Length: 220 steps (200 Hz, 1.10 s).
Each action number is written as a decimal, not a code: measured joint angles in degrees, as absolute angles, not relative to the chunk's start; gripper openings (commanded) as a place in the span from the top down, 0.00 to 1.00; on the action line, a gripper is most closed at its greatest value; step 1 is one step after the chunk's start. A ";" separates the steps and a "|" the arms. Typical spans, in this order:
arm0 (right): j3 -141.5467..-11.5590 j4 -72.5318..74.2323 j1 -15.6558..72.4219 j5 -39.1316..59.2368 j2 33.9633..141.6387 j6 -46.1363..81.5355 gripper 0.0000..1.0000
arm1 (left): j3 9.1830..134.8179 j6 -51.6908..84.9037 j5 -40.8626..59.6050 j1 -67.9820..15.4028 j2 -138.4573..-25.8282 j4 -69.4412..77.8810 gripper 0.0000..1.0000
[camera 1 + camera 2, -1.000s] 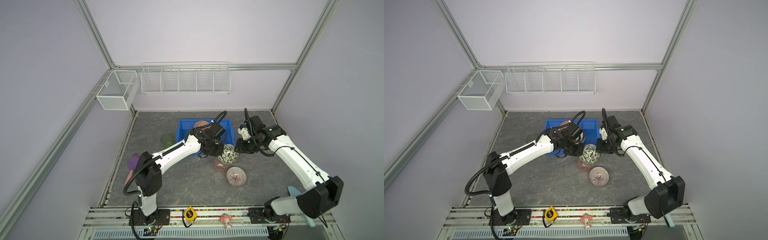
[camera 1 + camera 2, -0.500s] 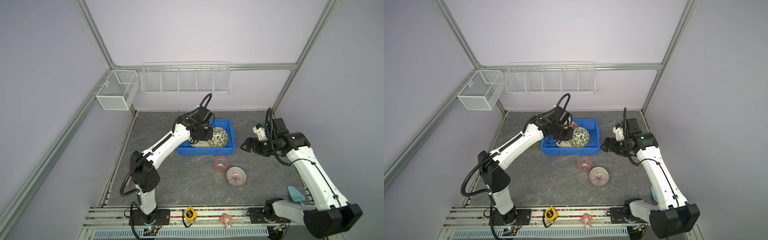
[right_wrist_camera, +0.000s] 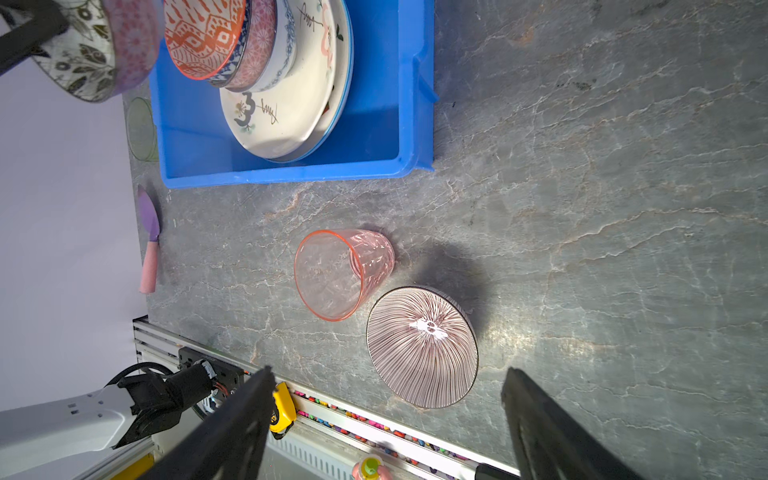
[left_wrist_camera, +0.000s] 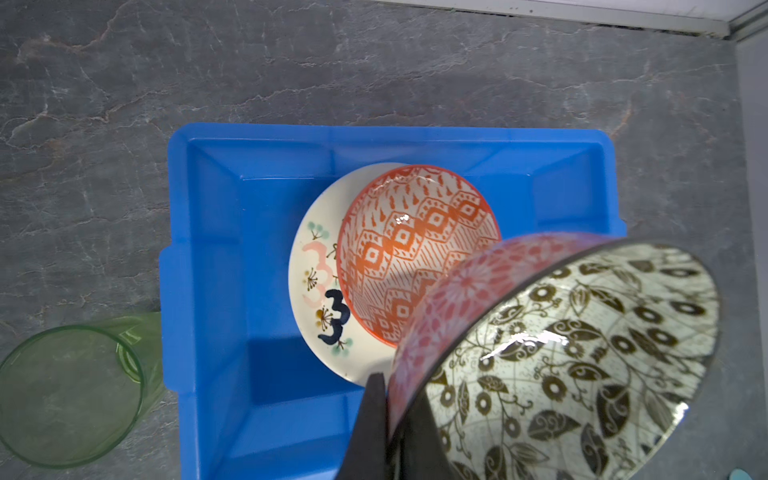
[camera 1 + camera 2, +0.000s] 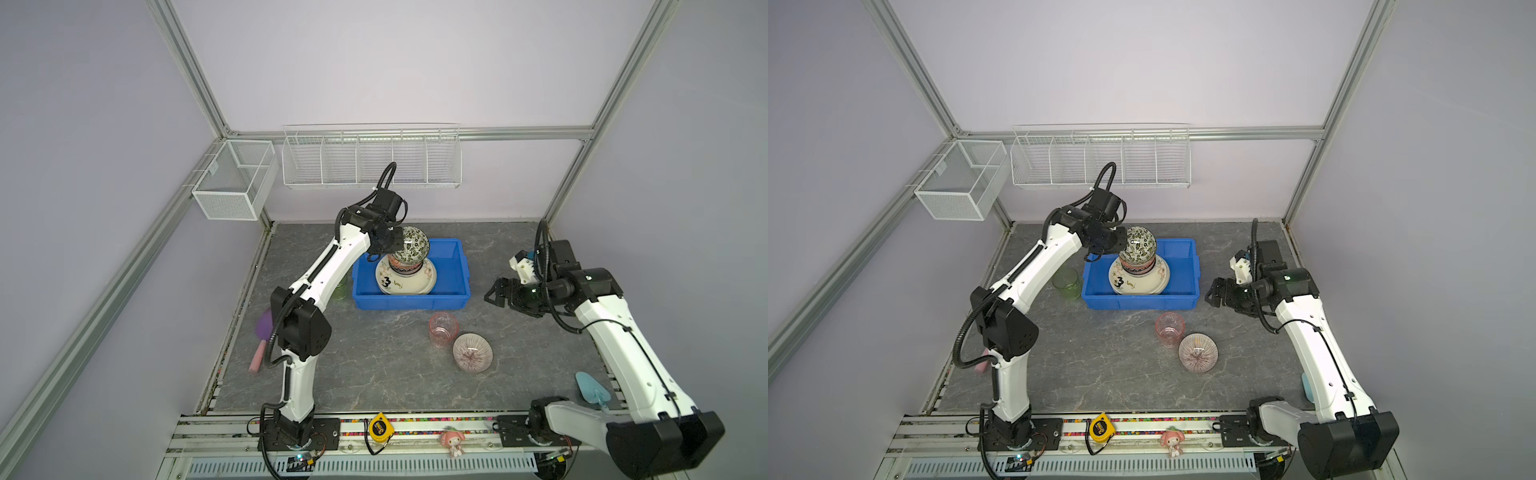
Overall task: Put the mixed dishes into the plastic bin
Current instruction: 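Lower the leaf-print bowl onto the orange-print bowl in the bin with the left gripper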
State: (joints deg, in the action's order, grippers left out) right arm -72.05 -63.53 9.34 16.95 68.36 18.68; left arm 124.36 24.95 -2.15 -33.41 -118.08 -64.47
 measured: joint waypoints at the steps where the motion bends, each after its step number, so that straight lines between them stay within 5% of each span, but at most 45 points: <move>1: -71.99 -63.53 9.34 16.99 68.36 18.61 0.11 | 124.46 24.93 -2.15 -33.39 -118.24 -64.51 1.00; 220: -67.96 -63.09 8.27 19.55 69.14 17.06 0.10 | 133.27 26.52 -1.43 -31.81 -129.03 -68.16 0.95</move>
State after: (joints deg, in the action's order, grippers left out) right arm -67.96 -63.09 8.27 19.55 69.14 17.06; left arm 133.27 26.52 -1.43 -31.81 -129.03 -68.16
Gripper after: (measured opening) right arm 0.897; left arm 0.060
